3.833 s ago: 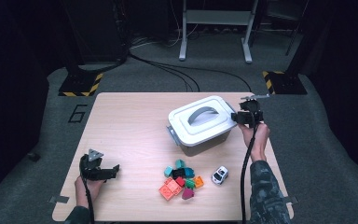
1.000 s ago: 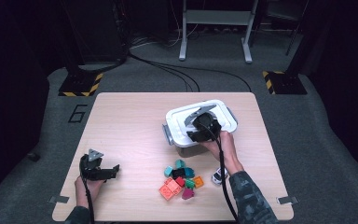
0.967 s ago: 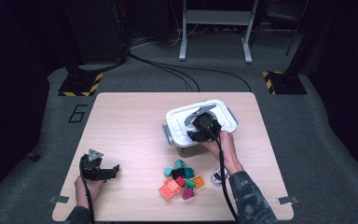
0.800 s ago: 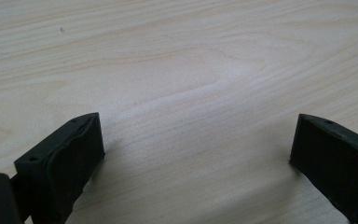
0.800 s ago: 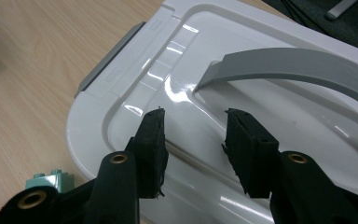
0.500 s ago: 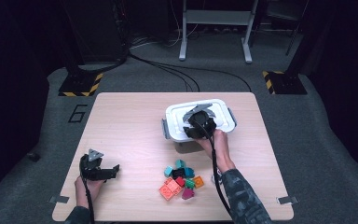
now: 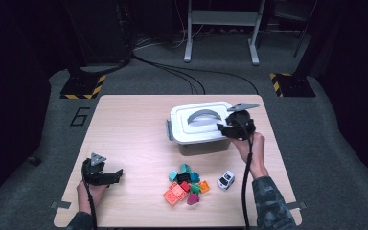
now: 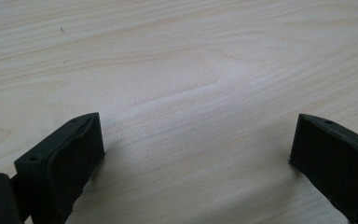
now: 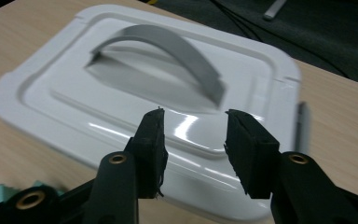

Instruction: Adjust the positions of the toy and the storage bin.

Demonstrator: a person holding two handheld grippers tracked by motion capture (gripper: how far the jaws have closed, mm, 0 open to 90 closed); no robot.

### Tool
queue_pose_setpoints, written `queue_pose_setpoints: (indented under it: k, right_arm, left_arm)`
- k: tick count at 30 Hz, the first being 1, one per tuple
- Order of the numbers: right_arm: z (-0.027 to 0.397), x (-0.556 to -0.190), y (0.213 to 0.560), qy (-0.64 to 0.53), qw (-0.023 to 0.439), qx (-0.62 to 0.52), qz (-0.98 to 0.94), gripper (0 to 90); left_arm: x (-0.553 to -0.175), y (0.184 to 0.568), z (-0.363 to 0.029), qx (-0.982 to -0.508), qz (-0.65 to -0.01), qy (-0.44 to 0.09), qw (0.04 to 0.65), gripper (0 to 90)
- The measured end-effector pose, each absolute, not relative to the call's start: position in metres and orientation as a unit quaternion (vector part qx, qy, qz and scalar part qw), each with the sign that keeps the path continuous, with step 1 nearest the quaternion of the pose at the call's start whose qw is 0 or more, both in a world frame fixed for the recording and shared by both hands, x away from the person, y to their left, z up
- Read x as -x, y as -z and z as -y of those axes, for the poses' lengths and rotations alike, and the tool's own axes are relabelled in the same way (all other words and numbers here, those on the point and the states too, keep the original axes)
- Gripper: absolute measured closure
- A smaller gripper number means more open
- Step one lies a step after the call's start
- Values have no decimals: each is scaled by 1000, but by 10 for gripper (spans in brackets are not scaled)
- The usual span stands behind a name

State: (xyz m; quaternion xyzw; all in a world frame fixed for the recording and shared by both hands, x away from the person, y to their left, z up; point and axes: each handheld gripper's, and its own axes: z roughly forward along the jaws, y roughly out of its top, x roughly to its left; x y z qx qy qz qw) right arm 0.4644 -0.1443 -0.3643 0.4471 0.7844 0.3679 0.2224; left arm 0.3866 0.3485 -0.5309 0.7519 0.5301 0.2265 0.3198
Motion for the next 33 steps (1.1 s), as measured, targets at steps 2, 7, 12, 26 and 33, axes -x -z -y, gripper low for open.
queue_pose_setpoints:
  k: [2,7,12,26,33]
  right_arm:
    - [158,-470,364,-363,227,-465,-775,594]
    - [190,-490,373,-356,226,-521,-742,634]
    - [202,-501,384,-342,219,-551,-729,667]
    - [212,-528,411,-360,169,-570,-719,790]
    - [212,-525,412,-367,153,-586,-706,844]
  left_arm:
    - [-387,531,-349,-752,-530,-227,320,25]
    - [-387,530,-349,-753,-530,-225,318,25]
    - [-387,530,-349,-754,-530,-226,317,25]
    - [-387,531,-349,-752,-530,-227,319,25]
    - [-387,531,-349,-753,-530,-227,318,25]
